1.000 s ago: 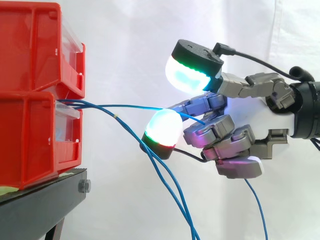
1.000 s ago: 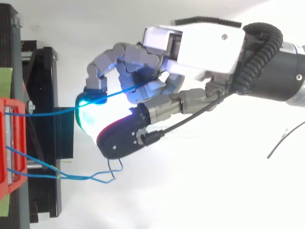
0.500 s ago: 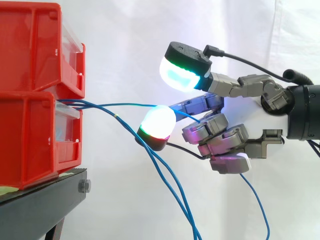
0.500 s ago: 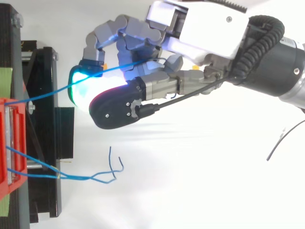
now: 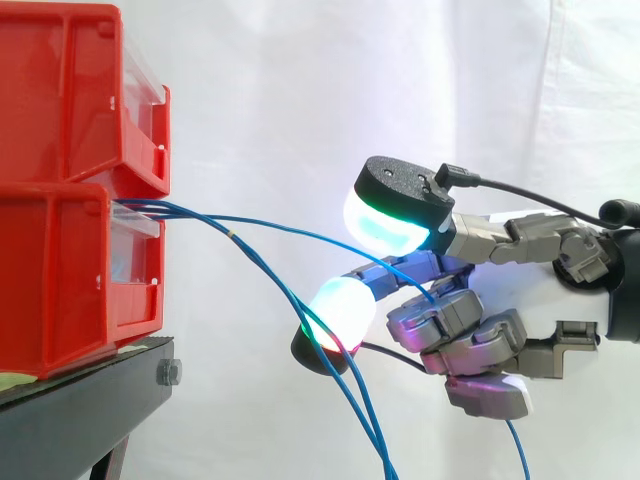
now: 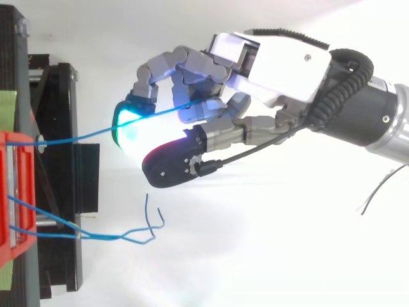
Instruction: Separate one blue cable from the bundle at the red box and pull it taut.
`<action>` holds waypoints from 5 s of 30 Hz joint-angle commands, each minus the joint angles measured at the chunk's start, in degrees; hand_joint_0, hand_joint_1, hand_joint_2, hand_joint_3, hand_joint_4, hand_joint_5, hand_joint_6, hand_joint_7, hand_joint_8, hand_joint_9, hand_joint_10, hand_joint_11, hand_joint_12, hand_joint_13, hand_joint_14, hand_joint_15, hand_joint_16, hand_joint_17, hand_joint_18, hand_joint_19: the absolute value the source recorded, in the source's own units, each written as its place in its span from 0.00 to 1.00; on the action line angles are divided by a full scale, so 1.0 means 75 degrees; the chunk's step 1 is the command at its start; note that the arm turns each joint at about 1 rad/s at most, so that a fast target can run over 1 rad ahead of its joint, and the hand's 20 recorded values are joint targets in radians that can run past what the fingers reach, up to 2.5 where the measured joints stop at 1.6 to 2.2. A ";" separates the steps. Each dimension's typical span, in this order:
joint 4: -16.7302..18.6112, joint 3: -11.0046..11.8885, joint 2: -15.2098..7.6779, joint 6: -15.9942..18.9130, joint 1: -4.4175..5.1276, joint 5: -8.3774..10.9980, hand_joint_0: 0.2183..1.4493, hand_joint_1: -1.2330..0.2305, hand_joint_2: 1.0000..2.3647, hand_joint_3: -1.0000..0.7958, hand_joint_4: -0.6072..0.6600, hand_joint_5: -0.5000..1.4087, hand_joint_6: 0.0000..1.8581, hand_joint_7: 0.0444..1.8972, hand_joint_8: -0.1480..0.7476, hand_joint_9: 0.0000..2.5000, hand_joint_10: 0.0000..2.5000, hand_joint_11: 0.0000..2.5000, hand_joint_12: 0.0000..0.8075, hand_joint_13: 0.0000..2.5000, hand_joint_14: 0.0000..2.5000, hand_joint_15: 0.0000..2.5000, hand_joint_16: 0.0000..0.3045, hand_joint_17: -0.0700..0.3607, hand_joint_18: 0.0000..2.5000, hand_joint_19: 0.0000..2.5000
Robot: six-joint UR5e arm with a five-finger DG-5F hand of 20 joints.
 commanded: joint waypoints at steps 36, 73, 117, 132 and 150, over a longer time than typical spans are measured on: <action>0.0118 0.0273 0.0000 0.0677 -0.0043 0.0232 0.31 0.47 0.01 0.38 0.64 0.14 0.44 0.52 0.66 0.23 1.00 1.00 0.79 0.62 1.00 0.66 0.21 0.50 0.67 0.38; 0.0164 0.0273 0.0000 0.0935 0.0004 0.0197 0.34 0.35 0.01 0.41 0.61 0.14 0.46 0.52 0.65 0.27 1.00 1.00 0.73 0.60 1.00 0.66 0.20 0.48 0.67 0.40; -0.0175 0.0273 0.0000 0.1814 0.0016 -0.0213 0.35 0.26 0.02 0.61 0.32 0.16 0.47 0.57 0.48 0.13 1.00 1.00 0.56 0.34 1.00 0.68 0.16 0.42 0.44 0.44; -0.0586 0.0273 0.0000 0.2657 -0.0043 -0.0858 0.35 0.26 0.02 0.62 0.32 0.17 0.47 0.58 0.48 0.11 1.00 1.00 0.55 0.32 1.00 0.66 0.16 0.41 0.41 0.42; -0.2027 0.0273 0.0469 0.2681 -0.0113 -0.1502 0.35 0.26 0.02 0.63 0.33 0.17 0.47 0.58 0.49 0.11 1.00 1.00 0.55 0.30 1.00 0.65 0.16 0.41 0.39 0.40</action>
